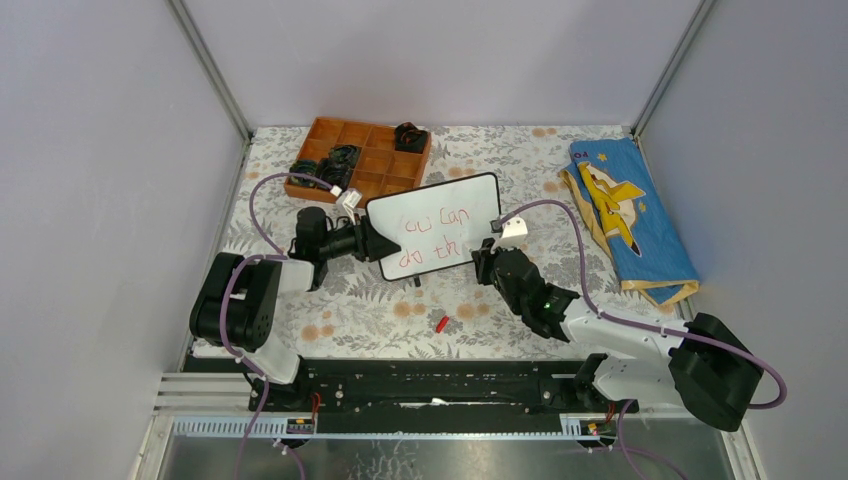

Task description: Write a sentence on the whiteboard

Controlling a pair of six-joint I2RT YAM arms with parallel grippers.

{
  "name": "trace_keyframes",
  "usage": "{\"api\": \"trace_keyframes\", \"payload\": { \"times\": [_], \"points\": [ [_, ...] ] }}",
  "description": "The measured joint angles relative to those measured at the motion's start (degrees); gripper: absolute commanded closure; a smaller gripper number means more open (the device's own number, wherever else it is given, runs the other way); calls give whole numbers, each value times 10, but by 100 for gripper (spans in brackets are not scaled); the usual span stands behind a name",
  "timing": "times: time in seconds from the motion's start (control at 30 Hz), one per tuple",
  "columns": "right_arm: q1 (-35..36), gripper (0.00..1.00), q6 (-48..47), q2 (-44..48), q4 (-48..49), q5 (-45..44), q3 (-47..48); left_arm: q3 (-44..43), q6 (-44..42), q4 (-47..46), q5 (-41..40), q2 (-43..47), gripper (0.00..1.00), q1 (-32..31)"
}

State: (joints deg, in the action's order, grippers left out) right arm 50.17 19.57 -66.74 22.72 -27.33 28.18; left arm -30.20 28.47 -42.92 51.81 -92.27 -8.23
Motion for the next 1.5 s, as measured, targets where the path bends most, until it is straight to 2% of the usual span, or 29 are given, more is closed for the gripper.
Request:
{"api": "trace_keyframes", "payload": {
  "times": [1.5],
  "points": [
    [-1,100,2,-60,9,-19,28,-9,-8,16,-4,0,55,0]
  ]
}}
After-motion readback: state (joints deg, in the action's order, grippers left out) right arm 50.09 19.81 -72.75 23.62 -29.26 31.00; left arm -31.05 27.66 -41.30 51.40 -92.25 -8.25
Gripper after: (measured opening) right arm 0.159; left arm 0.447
